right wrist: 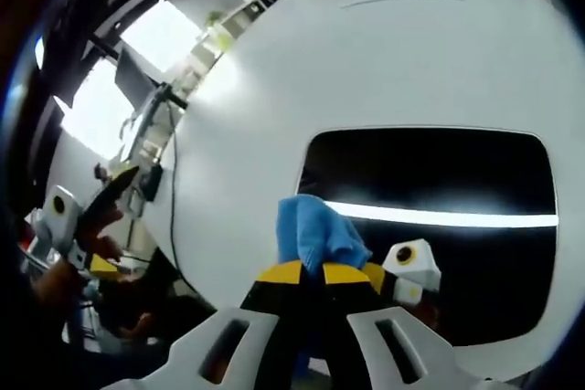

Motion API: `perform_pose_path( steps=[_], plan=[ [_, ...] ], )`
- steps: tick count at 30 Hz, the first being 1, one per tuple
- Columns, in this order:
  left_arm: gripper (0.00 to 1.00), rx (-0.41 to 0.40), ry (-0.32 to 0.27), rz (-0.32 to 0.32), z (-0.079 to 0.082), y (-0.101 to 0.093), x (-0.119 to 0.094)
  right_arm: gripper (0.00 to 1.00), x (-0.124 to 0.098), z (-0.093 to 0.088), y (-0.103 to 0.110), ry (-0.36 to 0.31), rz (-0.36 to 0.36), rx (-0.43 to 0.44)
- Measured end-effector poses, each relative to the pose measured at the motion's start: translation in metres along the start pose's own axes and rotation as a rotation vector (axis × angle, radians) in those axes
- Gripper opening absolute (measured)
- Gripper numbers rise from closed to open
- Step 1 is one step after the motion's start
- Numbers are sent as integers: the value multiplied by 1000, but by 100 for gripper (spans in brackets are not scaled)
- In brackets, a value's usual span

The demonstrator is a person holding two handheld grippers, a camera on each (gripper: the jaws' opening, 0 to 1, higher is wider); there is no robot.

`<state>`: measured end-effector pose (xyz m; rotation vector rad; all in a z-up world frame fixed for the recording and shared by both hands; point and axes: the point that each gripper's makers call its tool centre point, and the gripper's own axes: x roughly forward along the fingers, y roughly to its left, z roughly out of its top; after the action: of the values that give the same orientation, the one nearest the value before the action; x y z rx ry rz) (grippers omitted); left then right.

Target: Wipe the mirror surface with the cleaning cloth until all visible marks leave the cleaned area.

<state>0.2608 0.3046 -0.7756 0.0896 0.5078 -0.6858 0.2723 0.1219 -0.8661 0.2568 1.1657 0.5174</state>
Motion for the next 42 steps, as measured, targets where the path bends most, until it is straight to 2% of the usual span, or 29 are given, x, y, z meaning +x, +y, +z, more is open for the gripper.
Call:
perform_pose_path(
  steps=[13, 26, 42],
  plan=[
    [100, -9, 1, 15, 0, 2, -5, 0, 10, 20, -2, -7, -1, 13],
    [100, -11, 8, 12, -5, -5, -9, 0, 21, 53, -9, -33, -29, 29],
    [100, -20, 10, 19, -7, -3, -10, 0, 31, 82, -14, -16, -43, 19]
  ],
)
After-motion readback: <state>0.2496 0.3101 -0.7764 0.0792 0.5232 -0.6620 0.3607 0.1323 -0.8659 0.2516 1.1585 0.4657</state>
